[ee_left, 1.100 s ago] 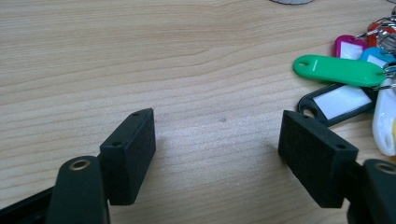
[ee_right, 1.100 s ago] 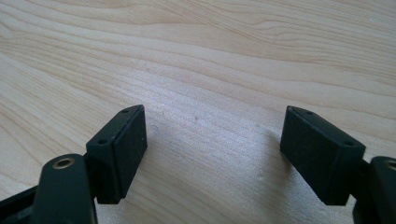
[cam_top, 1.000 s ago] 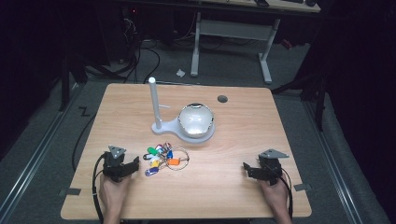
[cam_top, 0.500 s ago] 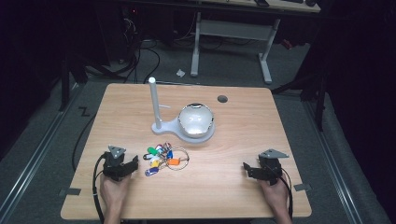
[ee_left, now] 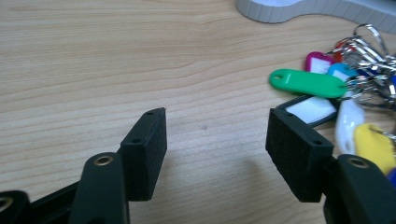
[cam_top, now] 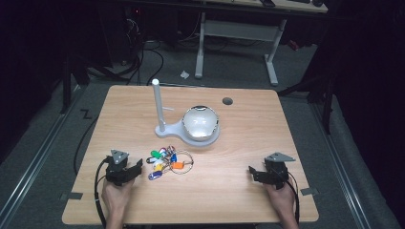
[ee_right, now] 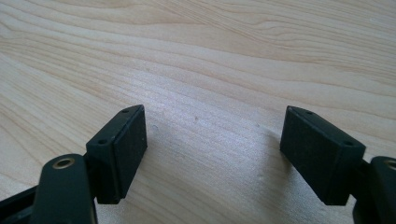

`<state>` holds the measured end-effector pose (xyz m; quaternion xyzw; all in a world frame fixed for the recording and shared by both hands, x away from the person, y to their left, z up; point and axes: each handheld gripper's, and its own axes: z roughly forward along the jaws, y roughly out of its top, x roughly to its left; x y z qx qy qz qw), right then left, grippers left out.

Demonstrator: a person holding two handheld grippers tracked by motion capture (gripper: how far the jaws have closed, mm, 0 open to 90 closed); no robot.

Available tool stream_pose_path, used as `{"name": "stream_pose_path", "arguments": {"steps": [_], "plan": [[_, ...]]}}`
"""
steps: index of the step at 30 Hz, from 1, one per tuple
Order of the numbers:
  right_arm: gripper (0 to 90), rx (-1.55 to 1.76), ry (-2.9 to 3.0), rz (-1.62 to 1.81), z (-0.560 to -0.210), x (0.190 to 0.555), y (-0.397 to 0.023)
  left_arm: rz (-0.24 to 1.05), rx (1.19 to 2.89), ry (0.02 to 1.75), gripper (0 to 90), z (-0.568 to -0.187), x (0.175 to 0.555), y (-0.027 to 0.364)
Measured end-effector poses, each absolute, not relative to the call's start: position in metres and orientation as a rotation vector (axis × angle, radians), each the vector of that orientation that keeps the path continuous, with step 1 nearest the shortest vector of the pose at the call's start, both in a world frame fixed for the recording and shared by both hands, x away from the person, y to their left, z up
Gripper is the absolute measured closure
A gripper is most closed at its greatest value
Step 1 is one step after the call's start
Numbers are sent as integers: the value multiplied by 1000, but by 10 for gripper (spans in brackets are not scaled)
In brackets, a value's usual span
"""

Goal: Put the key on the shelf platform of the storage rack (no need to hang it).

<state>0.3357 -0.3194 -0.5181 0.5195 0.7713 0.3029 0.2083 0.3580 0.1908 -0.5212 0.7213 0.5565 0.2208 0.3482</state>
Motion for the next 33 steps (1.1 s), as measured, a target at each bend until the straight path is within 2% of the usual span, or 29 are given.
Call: {"name": "stream_pose_path", "arguments": {"steps": [16, 33], "plan": [[231, 1447, 2147, 842, -518, 336, -319, 478, 1926, 1302, 324, -502, 354, 157], [231, 1447, 2147, 842, -518, 336, -319, 422, 2050, 1235, 289, -502, 376, 111]]}}
